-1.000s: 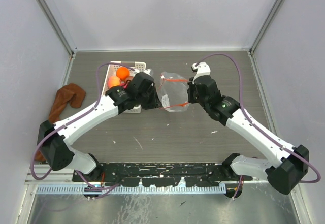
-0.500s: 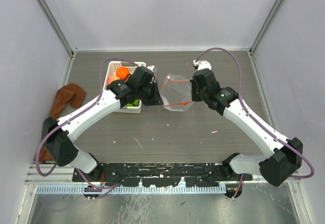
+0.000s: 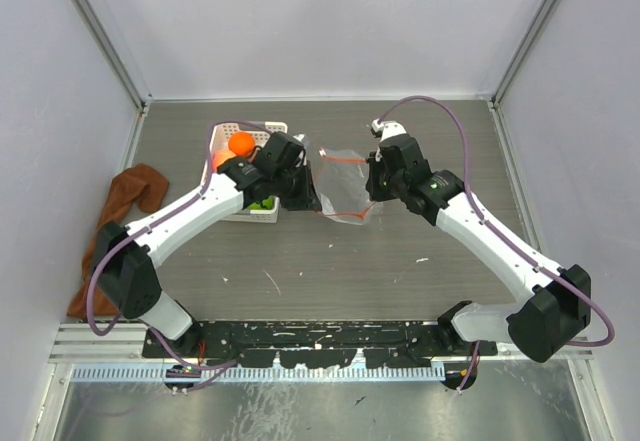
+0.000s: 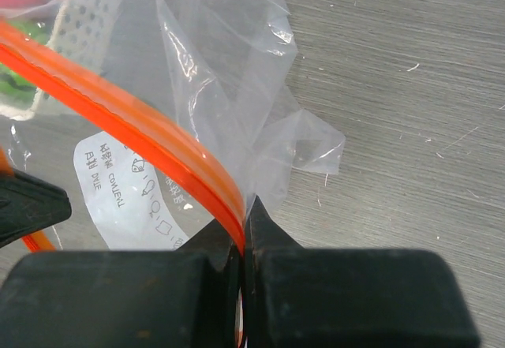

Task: Place the food in the zip-top bag and seal the zipper
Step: Open the zipper of the food storage bag at the center of the board.

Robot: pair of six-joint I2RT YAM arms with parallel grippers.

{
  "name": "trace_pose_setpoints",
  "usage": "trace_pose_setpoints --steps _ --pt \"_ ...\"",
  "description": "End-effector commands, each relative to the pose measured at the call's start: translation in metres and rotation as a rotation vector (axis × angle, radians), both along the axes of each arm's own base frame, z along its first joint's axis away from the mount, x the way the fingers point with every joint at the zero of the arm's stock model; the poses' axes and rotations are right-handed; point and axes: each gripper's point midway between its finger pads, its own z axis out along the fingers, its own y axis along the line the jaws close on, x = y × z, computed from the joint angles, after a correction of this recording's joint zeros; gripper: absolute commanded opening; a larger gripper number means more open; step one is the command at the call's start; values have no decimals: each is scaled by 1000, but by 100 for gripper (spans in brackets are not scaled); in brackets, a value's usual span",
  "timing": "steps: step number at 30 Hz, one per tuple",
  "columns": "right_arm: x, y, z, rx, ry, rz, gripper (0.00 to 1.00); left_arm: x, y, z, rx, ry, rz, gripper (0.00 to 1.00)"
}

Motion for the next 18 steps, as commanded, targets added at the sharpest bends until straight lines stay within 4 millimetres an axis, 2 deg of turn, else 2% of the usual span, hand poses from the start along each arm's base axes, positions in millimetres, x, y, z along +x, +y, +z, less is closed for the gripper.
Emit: trace_pose_setpoints --steps 1,7,15,18 --pt "3 3 19 37 -53 6 0 3 0 21 -66 -57 13 9" --pt "1 4 20 39 -44 -36 0 4 1 31 -108 -99 26 37" --pt "3 -12 16 -85 -46 -156 0 4 9 46 -133 -136 36 64" --pt "3 -16 19 -131 -62 -189 0 4 16 53 -134 -161 41 70"
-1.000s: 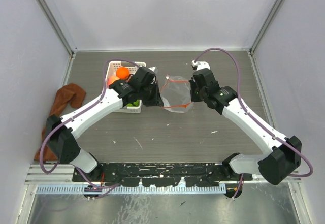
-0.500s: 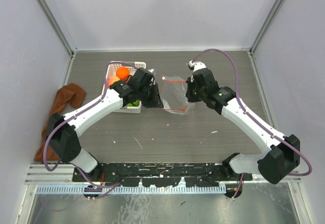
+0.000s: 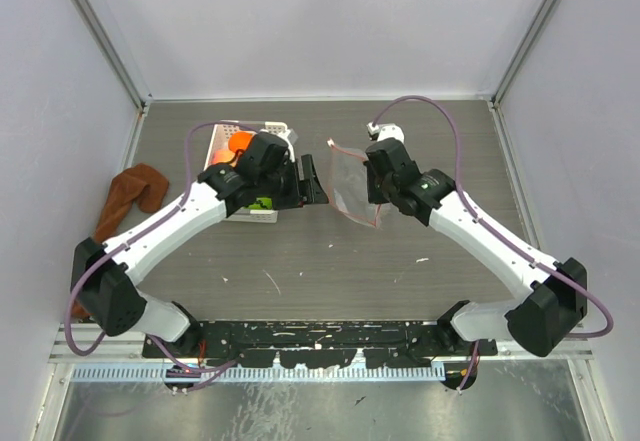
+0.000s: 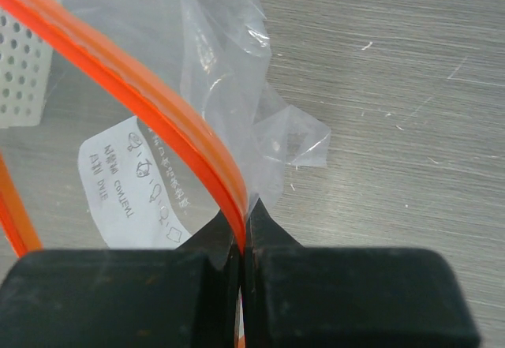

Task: Place the food in the zip-top bag and seal the zipper
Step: Open the zipper of the food storage bag at the center of the board, then pick up the fake fruit from the bin.

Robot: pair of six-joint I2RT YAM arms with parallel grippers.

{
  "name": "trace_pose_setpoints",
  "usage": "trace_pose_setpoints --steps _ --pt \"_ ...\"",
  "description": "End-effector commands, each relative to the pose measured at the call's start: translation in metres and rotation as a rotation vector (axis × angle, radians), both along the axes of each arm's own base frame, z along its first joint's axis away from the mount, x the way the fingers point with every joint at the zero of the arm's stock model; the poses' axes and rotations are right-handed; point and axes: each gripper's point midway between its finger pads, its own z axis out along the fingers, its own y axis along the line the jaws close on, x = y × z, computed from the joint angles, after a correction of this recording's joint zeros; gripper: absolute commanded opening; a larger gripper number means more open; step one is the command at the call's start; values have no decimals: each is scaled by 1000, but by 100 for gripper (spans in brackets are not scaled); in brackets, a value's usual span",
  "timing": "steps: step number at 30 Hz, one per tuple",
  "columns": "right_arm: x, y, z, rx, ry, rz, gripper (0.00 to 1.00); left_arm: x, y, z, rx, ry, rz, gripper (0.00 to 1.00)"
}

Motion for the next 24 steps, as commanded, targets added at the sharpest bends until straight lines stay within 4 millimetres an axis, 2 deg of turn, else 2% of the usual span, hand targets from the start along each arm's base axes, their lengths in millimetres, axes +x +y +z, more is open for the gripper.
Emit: trace_pose_setpoints --steps 1,5,14,19,24 --pt "9 -12 25 -63 -82 -110 0 7 9 30 -50 -103 13 71" --pt "8 -17 30 -121 -100 -146 0 18 34 31 2 -132 66 77" --pt "9 -17 33 -190 -118 -170 0 48 108 4 191 -103 231 81" --pt "10 -15 31 -198 -121 -169 0 61 134 -14 285 -62 275 85" --pt "11 -11 28 -207 -117 -163 0 75 147 -41 381 -14 308 93"
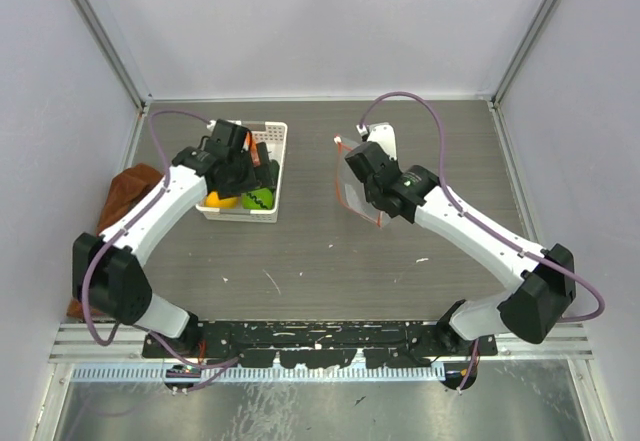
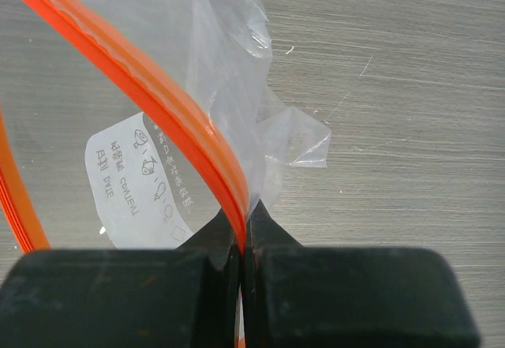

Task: Place the food in the zip-top bag and seal the zipper
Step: Pick up the fake fruit from the bin.

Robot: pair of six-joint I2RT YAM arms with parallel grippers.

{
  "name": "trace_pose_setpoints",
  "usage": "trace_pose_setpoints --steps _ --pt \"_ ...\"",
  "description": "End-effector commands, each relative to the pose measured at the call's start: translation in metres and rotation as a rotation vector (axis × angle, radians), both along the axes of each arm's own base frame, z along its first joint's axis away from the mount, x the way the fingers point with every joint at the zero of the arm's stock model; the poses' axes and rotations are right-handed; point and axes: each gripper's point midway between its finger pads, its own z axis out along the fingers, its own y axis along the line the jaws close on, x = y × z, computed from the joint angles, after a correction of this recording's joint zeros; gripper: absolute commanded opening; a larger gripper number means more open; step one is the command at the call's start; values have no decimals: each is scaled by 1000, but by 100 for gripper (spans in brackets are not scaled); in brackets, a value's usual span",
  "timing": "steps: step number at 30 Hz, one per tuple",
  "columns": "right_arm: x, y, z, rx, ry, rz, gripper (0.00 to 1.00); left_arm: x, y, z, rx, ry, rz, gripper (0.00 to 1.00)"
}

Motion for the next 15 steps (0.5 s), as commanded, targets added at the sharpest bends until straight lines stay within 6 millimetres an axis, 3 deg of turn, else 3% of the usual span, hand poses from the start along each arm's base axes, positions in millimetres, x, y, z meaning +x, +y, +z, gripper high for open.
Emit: trace_pose_setpoints --steps 1,7,15 --pt "10 7 21 28 -67 -24 0 17 15 -15 102 23 26 94" --pt "11 9 22 14 -69 -21 0 30 16 -42 150 90 40 98" --pt "12 13 18 8 -65 -14 0 33 6 -73 137 172 22 99"
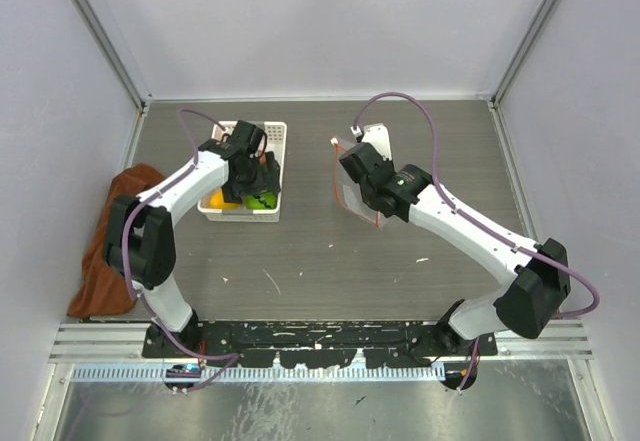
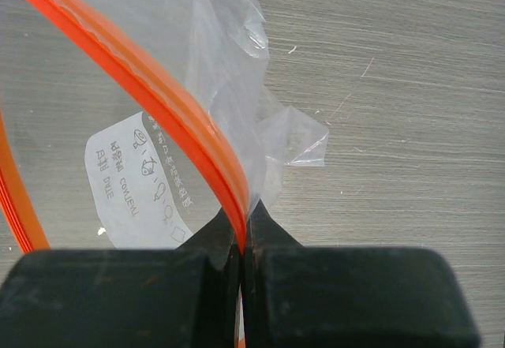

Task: Place the food in the zip-top bag and seal the zipper
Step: Pick up the fake fruit from the bin, then place the fake fruit in the zipper food storage bag.

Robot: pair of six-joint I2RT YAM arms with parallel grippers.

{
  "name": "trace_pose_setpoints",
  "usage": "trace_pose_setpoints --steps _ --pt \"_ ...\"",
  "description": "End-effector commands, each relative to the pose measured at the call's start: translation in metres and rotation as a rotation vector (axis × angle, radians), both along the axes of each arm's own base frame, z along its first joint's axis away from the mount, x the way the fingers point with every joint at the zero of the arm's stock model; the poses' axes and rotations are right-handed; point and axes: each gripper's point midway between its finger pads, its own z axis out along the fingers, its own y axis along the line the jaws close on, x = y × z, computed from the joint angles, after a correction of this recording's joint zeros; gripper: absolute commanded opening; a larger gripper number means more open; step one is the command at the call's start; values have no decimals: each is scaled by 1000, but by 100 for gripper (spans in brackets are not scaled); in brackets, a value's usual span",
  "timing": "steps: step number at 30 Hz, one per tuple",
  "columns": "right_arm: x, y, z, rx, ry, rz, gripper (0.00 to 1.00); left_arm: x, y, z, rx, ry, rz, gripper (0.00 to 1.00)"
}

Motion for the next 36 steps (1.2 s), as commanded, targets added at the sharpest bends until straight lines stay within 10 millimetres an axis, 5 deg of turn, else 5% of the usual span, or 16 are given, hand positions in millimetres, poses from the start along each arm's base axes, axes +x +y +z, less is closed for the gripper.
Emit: trace_pose_setpoints --steps 1,10,16,23,28,36 --pt "11 7 22 39 -72 -18 0 12 -6 0 -19 -7 -8 99" --pt "11 9 18 30 -62 -11 0 11 -9 -23 -22 45 -4 99" --pt "10 9 19 32 -63 -9 0 11 -10 -10 -41 5 -5 89" --pt "10 10 21 41 -67 -7 0 4 -10 28 -100 -97 -10 67" --pt "9 13 22 51 -62 1 0 -5 -16 65 -191 -199 -25 62" --pt "8 23 22 76 -44 35 0 -22 -54 143 -454 -508 -213 58"
